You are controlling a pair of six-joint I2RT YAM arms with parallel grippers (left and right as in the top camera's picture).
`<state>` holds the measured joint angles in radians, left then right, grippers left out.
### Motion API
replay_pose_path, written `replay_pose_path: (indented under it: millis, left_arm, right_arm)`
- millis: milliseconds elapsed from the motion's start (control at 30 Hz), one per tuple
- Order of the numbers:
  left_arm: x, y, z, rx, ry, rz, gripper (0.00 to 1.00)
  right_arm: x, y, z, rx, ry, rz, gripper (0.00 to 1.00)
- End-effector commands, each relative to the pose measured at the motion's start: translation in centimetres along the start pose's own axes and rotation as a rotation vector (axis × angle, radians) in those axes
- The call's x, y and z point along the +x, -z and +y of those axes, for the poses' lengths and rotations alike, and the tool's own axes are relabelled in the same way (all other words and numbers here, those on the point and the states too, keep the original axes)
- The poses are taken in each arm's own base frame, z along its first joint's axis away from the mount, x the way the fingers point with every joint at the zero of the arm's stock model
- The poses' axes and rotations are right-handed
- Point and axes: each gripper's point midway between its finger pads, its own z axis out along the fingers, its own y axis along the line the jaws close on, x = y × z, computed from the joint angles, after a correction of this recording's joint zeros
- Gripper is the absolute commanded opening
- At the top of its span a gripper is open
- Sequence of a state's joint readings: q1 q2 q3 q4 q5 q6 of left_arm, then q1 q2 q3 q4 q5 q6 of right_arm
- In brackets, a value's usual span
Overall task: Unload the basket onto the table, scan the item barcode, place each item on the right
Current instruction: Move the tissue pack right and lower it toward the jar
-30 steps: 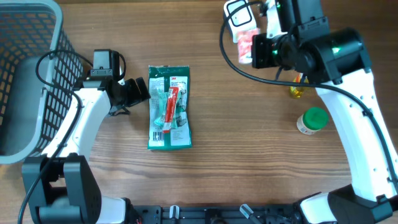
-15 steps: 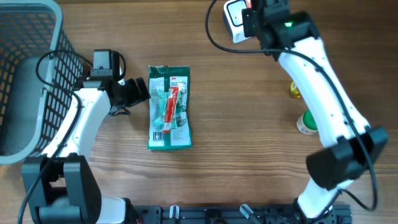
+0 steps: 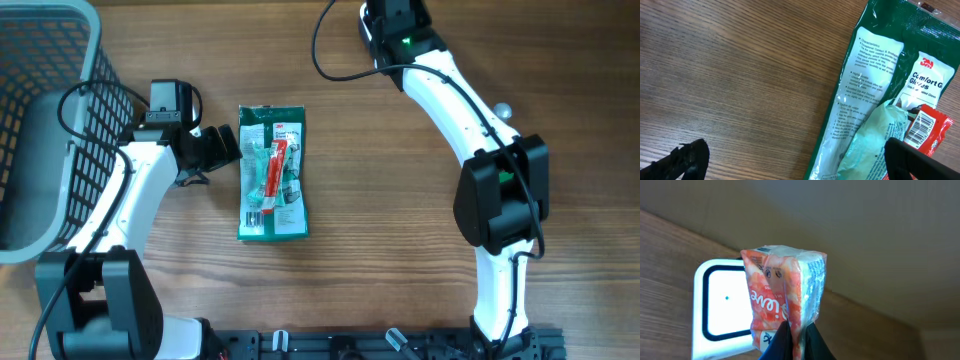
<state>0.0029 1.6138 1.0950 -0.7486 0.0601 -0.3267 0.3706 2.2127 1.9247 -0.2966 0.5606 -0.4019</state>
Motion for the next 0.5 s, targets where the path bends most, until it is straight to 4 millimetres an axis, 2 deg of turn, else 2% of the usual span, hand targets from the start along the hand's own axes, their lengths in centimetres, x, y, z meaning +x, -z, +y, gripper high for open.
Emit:
replay_pose_path:
  millis: [0, 233, 400, 467]
  left_arm:
    - [0.2, -0.3, 0.2, -0.010, -0.007, 0.009, 1.00]
    - [0.2, -0.3, 0.2, -0.010, -0.007, 0.009, 1.00]
    - [0.2, -0.3, 0.2, -0.010, -0.007, 0.009, 1.00]
    - [0.2, -0.3, 0.2, -0.010, -0.007, 0.009, 1.00]
  right_arm:
    - [0.8, -2.3, 0.9, 0.063, 0.200, 0.012, 0.04]
    - [3.7, -5.0, 3.4, 0.072, 0.272, 0.071, 0.04]
    - [3.7, -5.2, 3.4, 0.081, 0.266, 0.069, 0.04]
    - [3.2, -4.6, 2.6, 0.099, 0.251, 0.065, 0.04]
